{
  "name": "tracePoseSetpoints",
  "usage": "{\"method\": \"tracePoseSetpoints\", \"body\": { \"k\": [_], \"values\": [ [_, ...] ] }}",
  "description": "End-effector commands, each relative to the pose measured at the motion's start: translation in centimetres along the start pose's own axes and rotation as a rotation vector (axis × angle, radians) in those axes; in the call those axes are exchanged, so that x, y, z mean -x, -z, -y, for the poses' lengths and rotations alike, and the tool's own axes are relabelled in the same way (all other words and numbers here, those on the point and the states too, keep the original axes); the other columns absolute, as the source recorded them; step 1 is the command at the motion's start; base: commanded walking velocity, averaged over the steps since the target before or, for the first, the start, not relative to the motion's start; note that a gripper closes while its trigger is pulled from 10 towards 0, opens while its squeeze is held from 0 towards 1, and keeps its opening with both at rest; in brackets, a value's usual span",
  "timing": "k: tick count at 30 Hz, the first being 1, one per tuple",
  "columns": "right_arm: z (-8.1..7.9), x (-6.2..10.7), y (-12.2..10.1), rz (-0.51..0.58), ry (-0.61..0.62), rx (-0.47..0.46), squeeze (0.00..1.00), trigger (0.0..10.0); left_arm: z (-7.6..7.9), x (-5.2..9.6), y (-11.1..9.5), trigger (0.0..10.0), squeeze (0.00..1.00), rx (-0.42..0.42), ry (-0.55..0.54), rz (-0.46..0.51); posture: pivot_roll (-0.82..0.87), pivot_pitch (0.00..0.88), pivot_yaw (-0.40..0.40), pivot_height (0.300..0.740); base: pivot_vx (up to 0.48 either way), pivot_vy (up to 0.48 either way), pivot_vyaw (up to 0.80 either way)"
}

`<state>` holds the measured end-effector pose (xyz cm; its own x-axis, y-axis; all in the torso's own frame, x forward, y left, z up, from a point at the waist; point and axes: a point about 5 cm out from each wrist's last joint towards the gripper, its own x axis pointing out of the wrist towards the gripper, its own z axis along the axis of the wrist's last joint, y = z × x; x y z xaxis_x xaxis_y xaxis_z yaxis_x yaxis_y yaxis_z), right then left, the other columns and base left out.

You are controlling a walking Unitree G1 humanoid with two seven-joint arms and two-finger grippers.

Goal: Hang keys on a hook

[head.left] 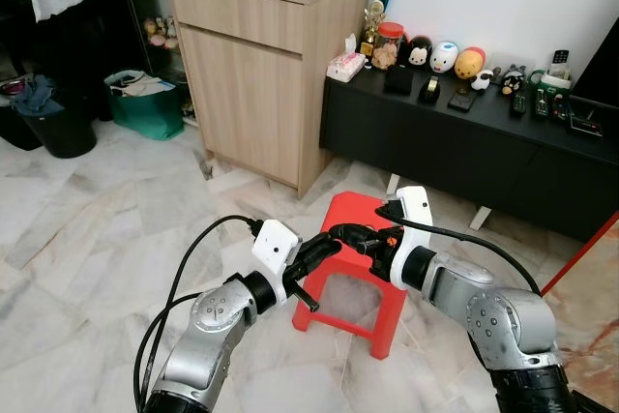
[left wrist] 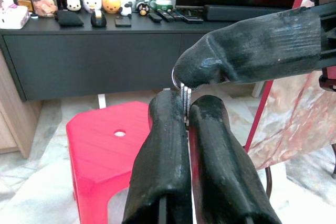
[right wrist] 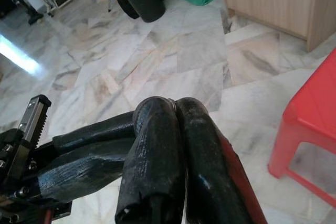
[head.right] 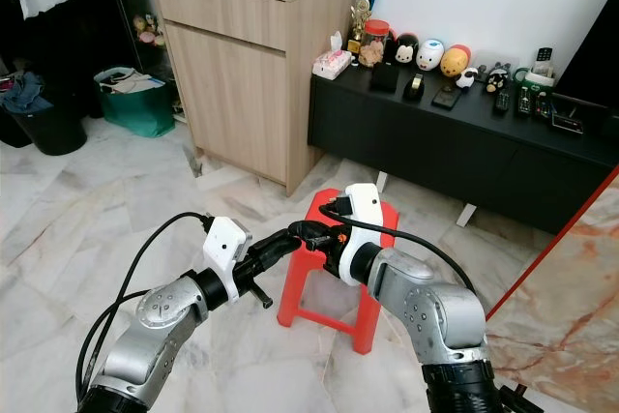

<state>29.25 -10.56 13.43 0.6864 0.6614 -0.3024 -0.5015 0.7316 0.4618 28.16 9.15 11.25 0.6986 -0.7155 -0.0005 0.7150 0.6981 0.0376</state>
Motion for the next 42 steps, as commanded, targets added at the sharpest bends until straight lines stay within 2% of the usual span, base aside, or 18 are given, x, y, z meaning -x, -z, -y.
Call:
{"method": "tracePoseSetpoints", "body": {
  "k": [1, 5, 6, 7, 8, 24, 25, 26, 28, 29, 36, 40, 42],
  "values": [
    [1.2, 0.6, -1.2, 0.056, 0.074, -0.011, 0.00, 10.0, -0.1, 0.0, -0.2, 0.0, 0.00, -0.017, 0.001, 0.013, 0.01, 0.000, -0.108, 0.740, 0.000, 0.000, 0.00],
    [1.1, 0.5, -1.2, 0.053, 0.066, -0.014, 0.00, 10.0, 0.0, 0.0, -0.2, 0.0, 0.00, -0.017, 0.002, 0.013, 0.01, 0.000, -0.109, 0.740, 0.000, 0.000, 0.00],
    [1.0, 0.5, -1.2, 0.053, 0.061, -0.015, 0.00, 10.0, 0.0, 0.0, -0.2, 4.5, 0.00, -0.017, 0.001, 0.012, 0.01, 0.000, -0.109, 0.740, 0.000, 0.000, 0.00],
    [1.0, 0.5, -1.2, 0.053, 0.061, -0.015, 0.00, 10.0, 0.0, 0.0, -0.2, 4.5, 0.00, -0.017, 0.001, 0.012, 0.01, 0.000, -0.109, 0.740, 0.000, 0.000, 0.00],
    [0.9, 0.4, -1.2, 0.055, 0.055, -0.019, 0.00, 10.0, -0.1, 0.0, -0.2, 10.0, 0.00, -0.022, -0.001, 0.010, 0.01, 0.000, -0.110, 0.740, 0.000, 0.000, 0.00],
    [-0.5, -0.3, -2.2, 0.069, -0.037, 0.003, 0.00, 10.0, 0.1, -0.2, 0.4, 10.0, 0.02, -0.104, 0.026, -0.044, 0.02, 0.000, -0.122, 0.740, 0.000, 0.000, 0.00],
    [-0.5, -0.3, -2.3, 0.069, -0.040, 0.008, 0.00, 10.0, 0.1, -0.2, 0.3, 10.0, 0.42, -0.110, 0.026, -0.043, 0.02, 0.000, -0.123, 0.740, 0.000, 0.000, 0.00],
    [-0.6, -0.3, -2.4, 0.069, -0.041, 0.009, 0.00, 10.0, 0.1, -0.2, 0.4, 10.0, 0.49, -0.114, 0.025, -0.043, 0.02, 0.000, -0.123, 0.740, 0.000, 0.000, 0.00],
    [-0.6, -0.4, -2.5, 0.069, -0.044, 0.012, 0.00, 10.0, 0.1, -0.2, 0.4, 10.0, 0.50, -0.111, 0.026, -0.042, 0.02, 0.000, -0.126, 0.740, 0.000, 0.000, 0.00],
    [-0.6, -0.4, -2.6, 0.070, -0.048, 0.015, 0.00, 10.0, 0.1, -0.2, 0.4, 10.0, 0.55, -0.113, 0.026, -0.042, 0.02, 0.000, -0.128, 0.740, 0.000, 0.000, 0.00],
    [-0.9, -0.7, -3.2, 0.076, -0.063, 0.029, 0.00, 10.0, 0.2, -0.2, 0.6, 10.0, 0.61, -0.114, 0.032, -0.051, 0.02, 0.000, -0.133, 0.740, 0.000, 0.000, 0.00],
    [-1.0, -0.8, -3.4, 0.080, -0.070, 0.033, 0.00, 10.0, 0.1, -0.2, 0.6, 10.0, 0.61, -0.120, 0.034, -0.048, 0.02, 0.000, -0.134, 0.740, 0.000, 0.000, 0.00],
    [-1.1, -0.8, -3.4, 0.078, -0.076, 0.035, 0.00, 10.0, 0.1, -0.2, 0.5, 10.0, 0.56, -0.120, 0.027, -0.044, 0.02, 0.000, -0.137, 0.740, 0.000, 0.000, 0.00]
  ]
}}
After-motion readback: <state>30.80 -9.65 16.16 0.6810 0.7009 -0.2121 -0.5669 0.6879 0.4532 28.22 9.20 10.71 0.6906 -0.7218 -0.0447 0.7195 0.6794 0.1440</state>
